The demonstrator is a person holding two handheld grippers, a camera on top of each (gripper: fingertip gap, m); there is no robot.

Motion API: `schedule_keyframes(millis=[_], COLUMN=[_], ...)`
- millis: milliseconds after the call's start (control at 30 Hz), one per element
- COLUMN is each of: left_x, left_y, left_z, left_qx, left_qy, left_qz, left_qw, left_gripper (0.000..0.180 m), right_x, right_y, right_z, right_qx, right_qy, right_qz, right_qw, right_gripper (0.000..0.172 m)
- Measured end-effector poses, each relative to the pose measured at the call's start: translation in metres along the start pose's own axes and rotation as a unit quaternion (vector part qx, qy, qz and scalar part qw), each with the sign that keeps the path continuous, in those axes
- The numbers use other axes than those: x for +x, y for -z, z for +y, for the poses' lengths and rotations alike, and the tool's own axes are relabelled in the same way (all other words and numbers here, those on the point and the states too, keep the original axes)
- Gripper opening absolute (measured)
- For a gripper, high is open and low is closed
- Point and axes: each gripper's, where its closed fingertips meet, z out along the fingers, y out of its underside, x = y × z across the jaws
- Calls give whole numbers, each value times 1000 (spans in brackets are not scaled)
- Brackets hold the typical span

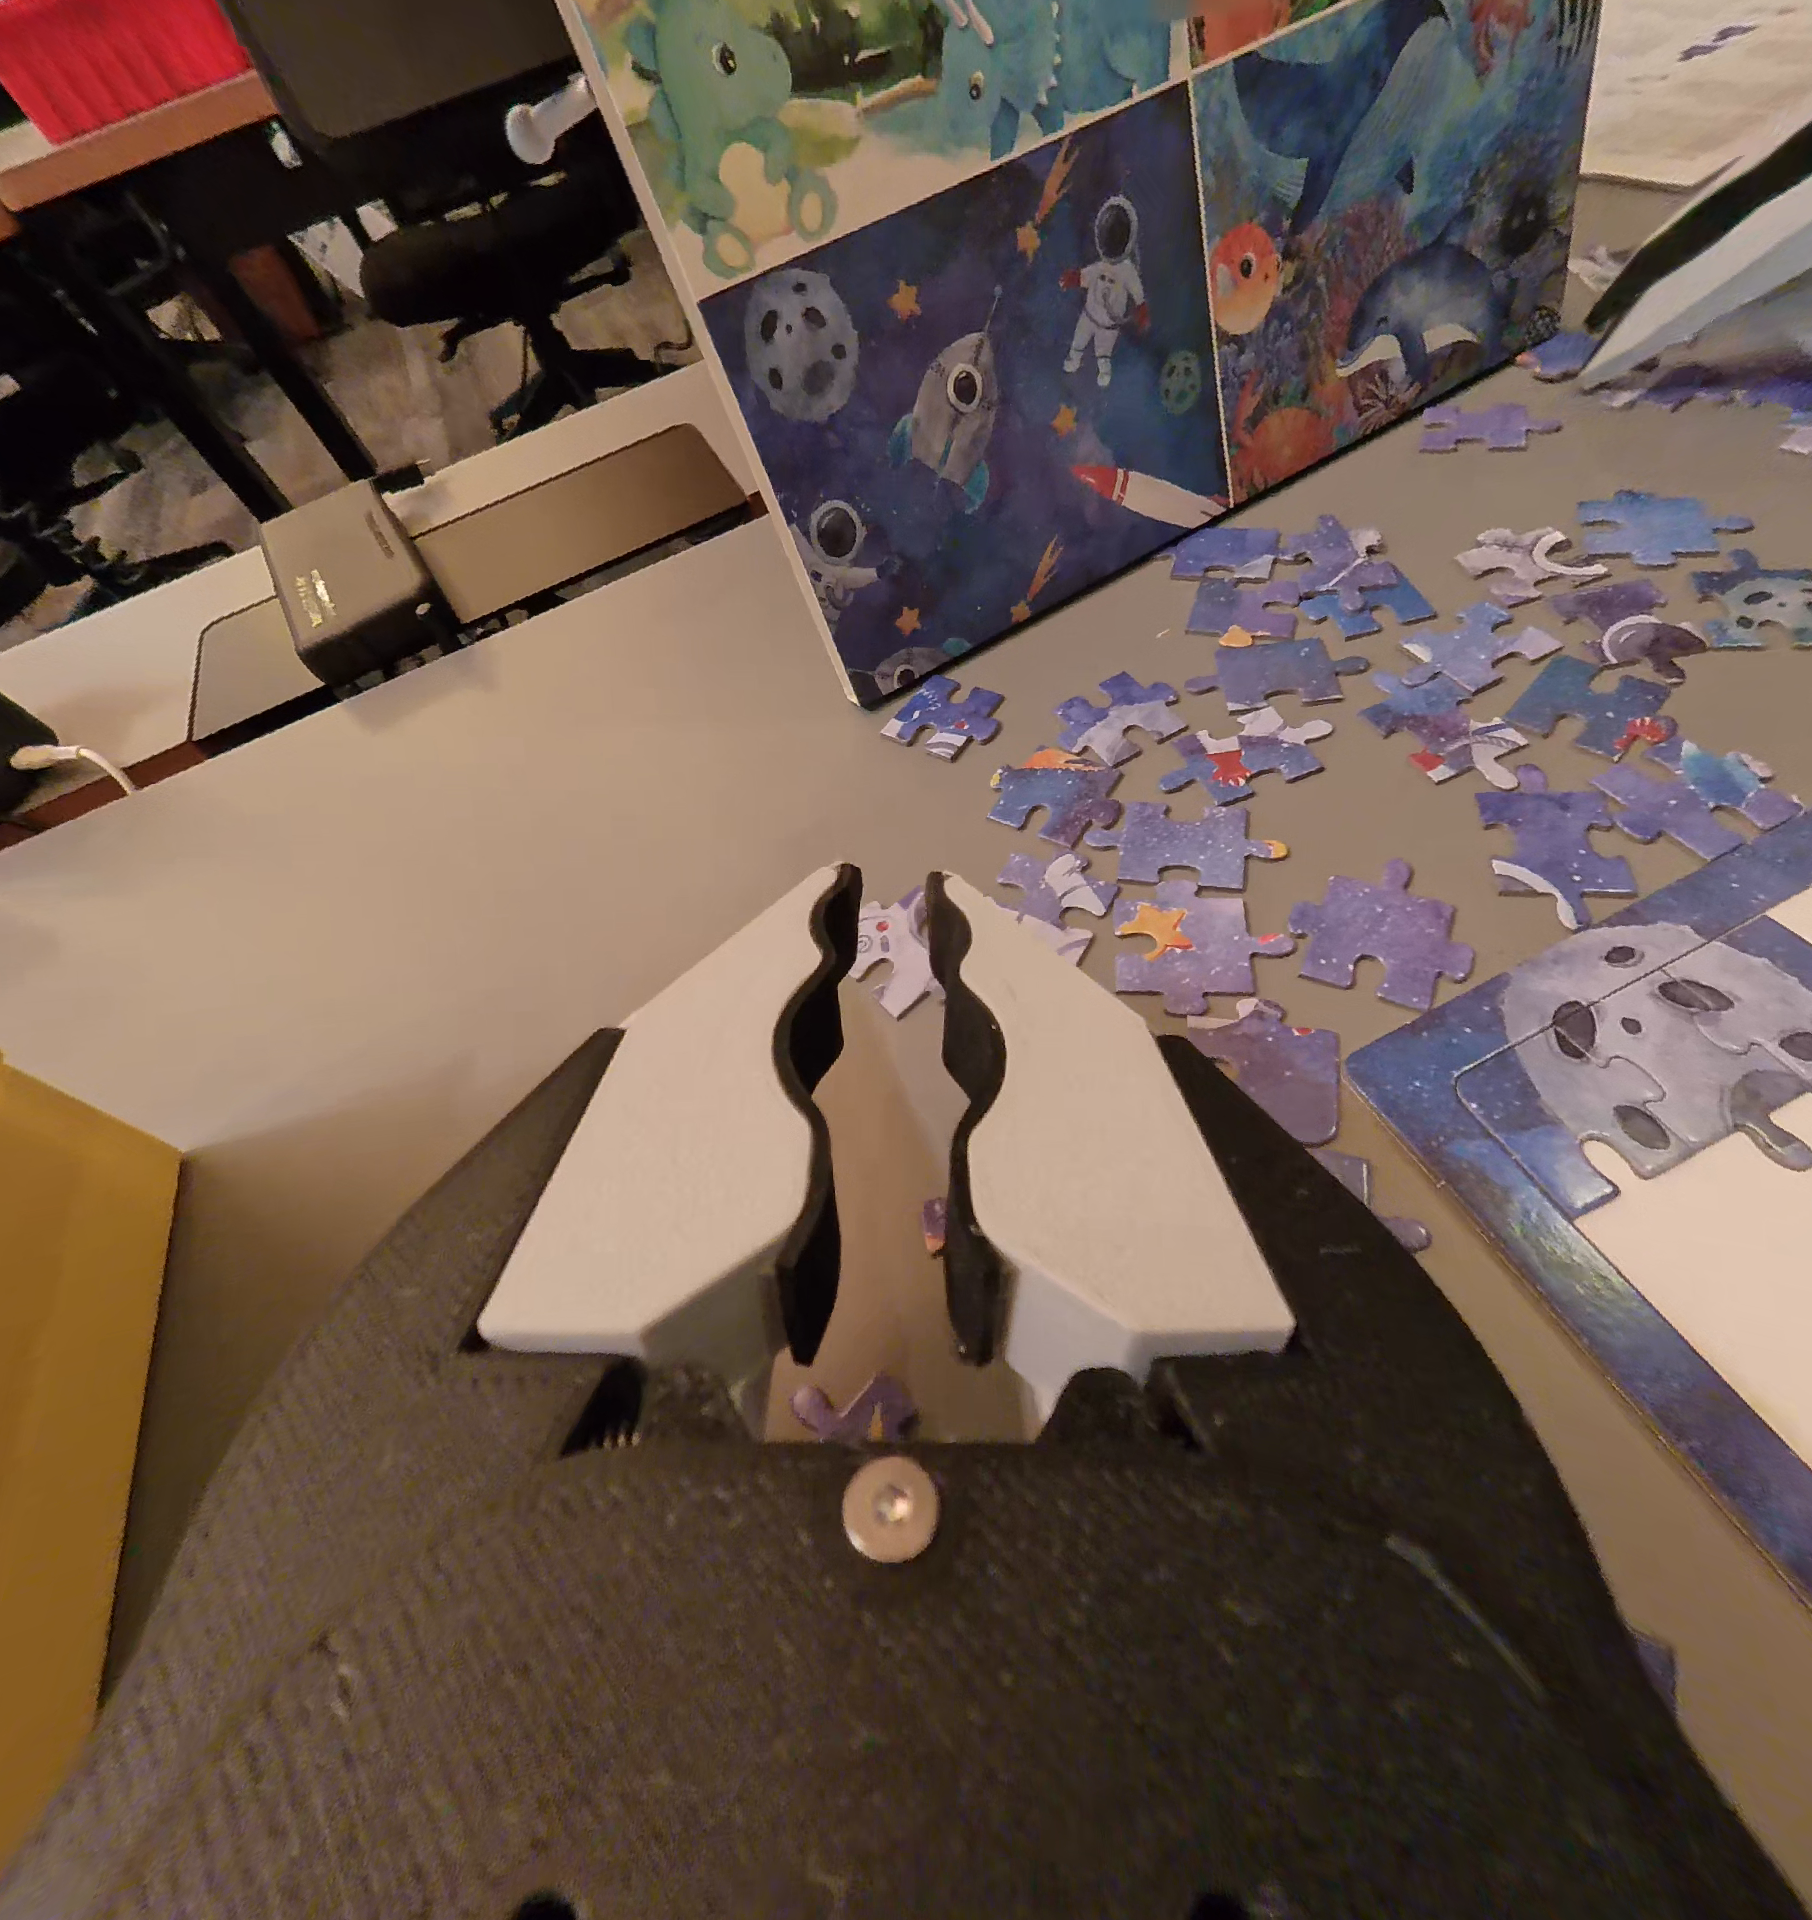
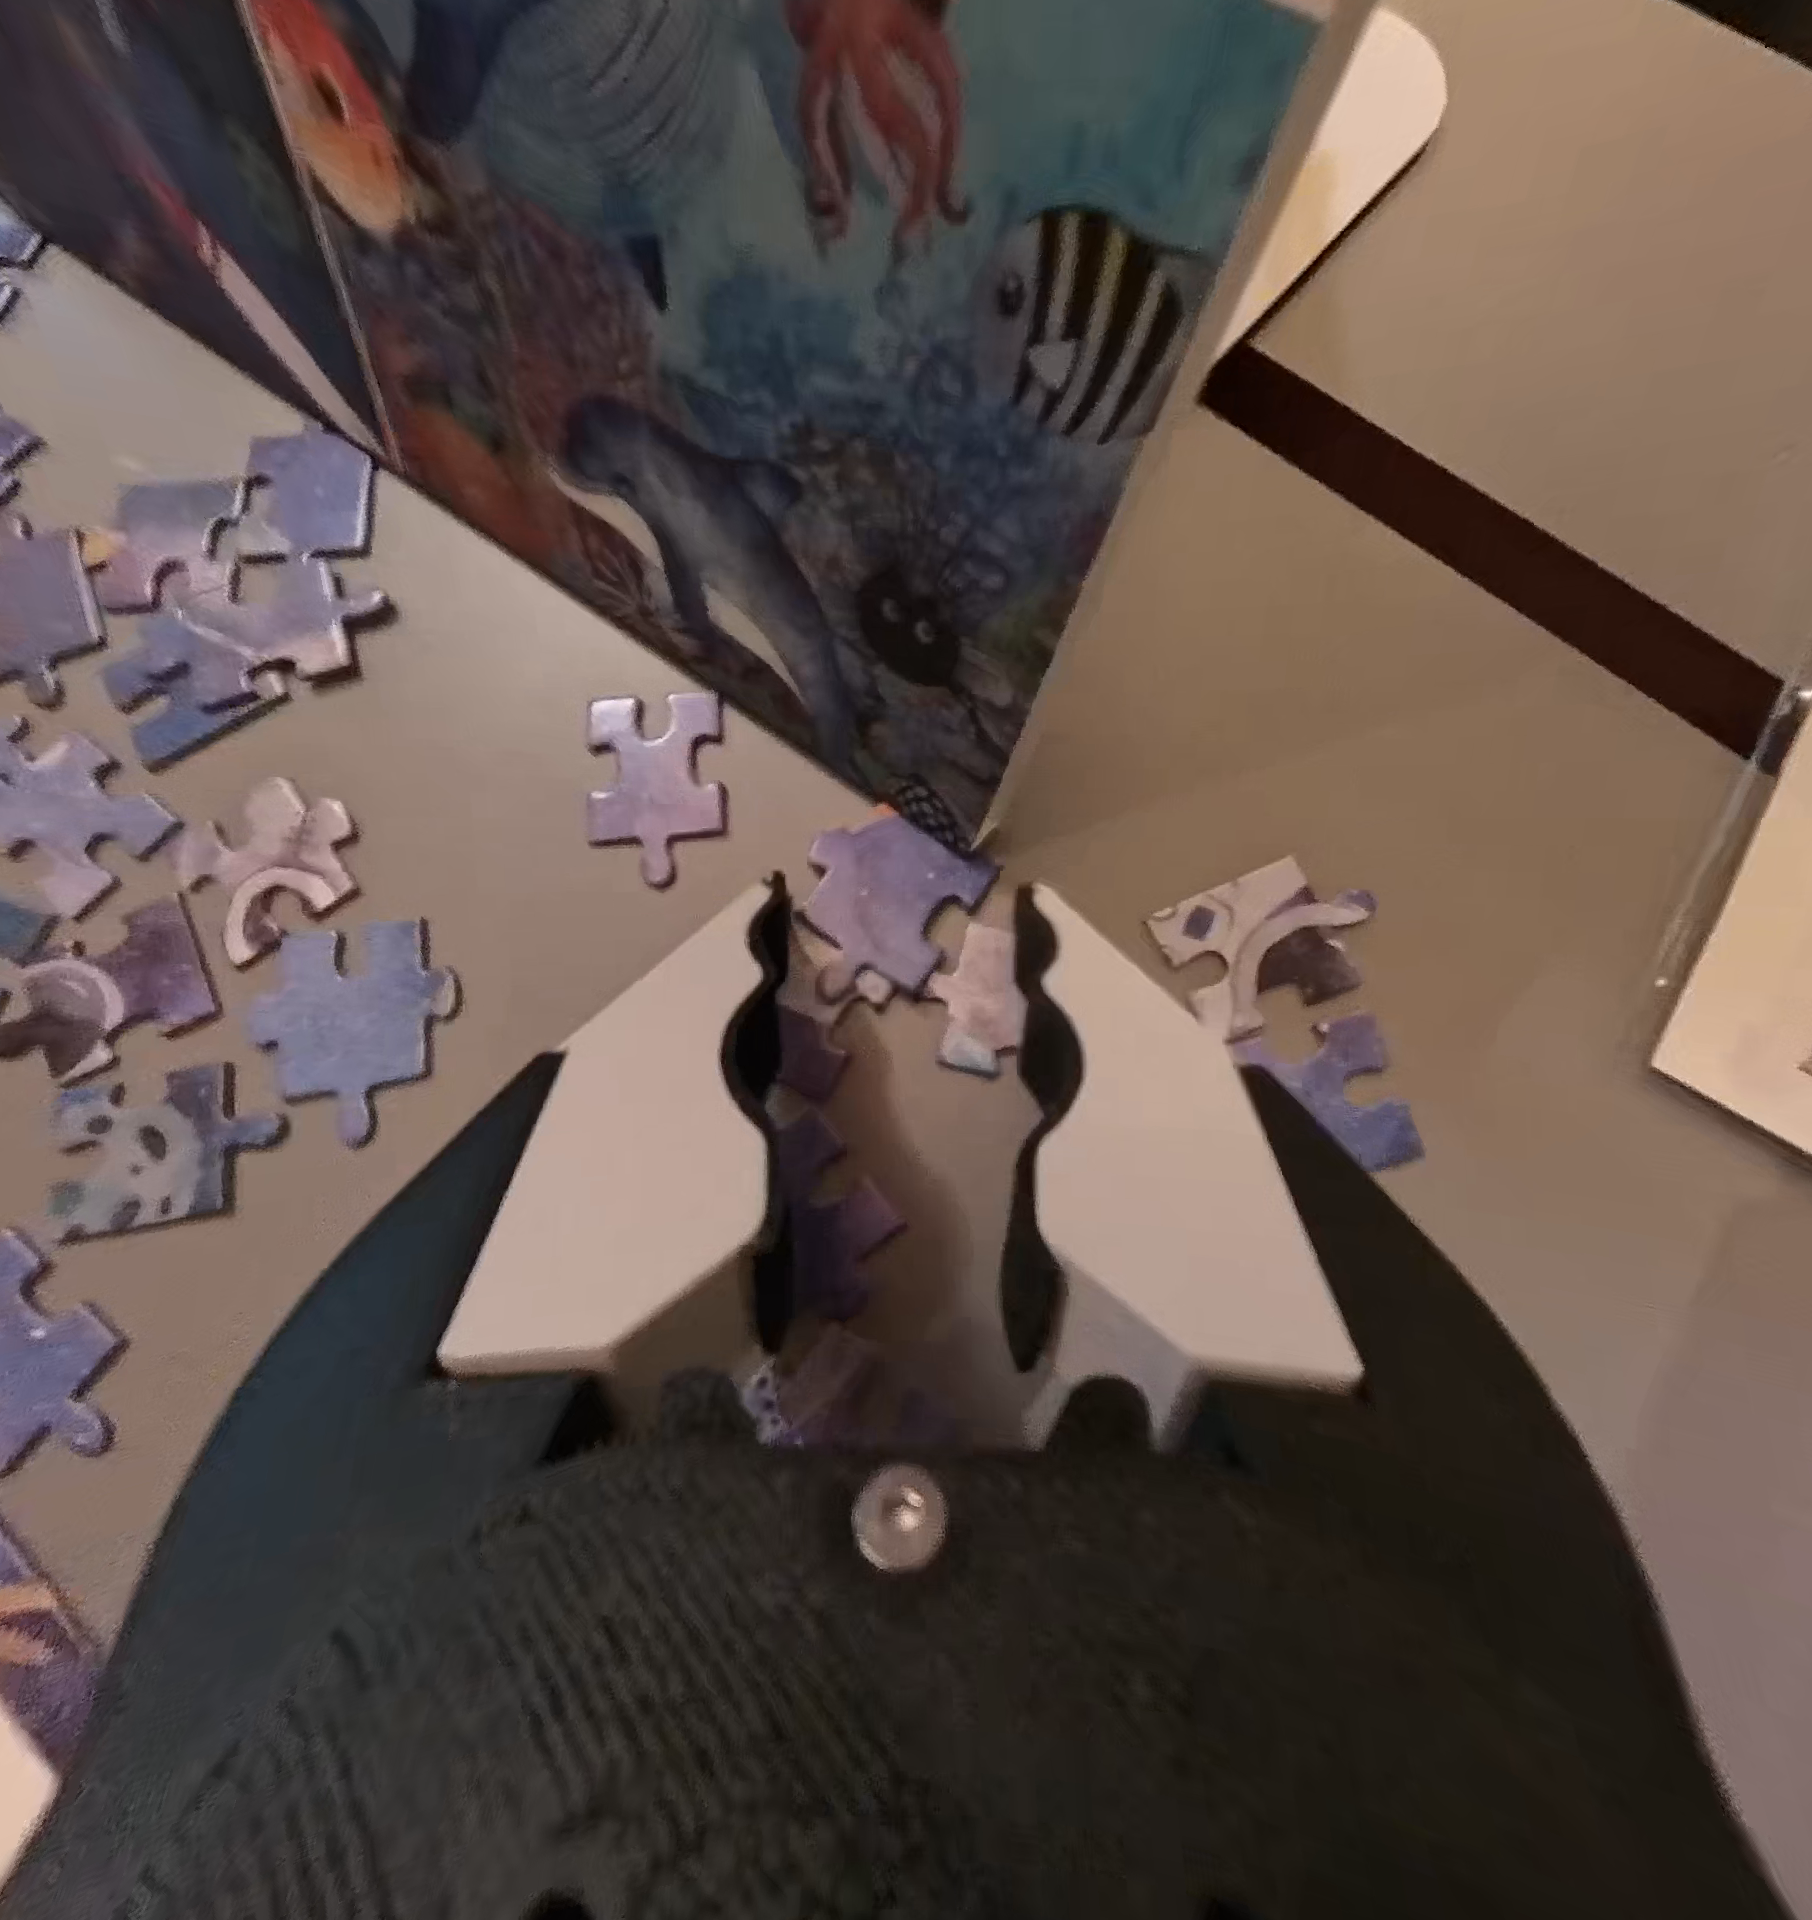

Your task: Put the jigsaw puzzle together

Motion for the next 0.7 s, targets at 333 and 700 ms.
schedule_keyframes(millis=[333,700], left_x=[-3,-1], left_y=[4,7], left_z=[-6,-12], left_qx=[16,31], left_qy=[4,5], left_qz=[-7,-8], left_qw=[1000,999], left_gripper=[10,9], right_x=[-22,-79], right_y=[23,49], right_z=[9,29], right_qx=[26,26], right_qy=[-13,33], right_qz=[-43,-57], right_qw=[999,997], right_gripper=[20,21])
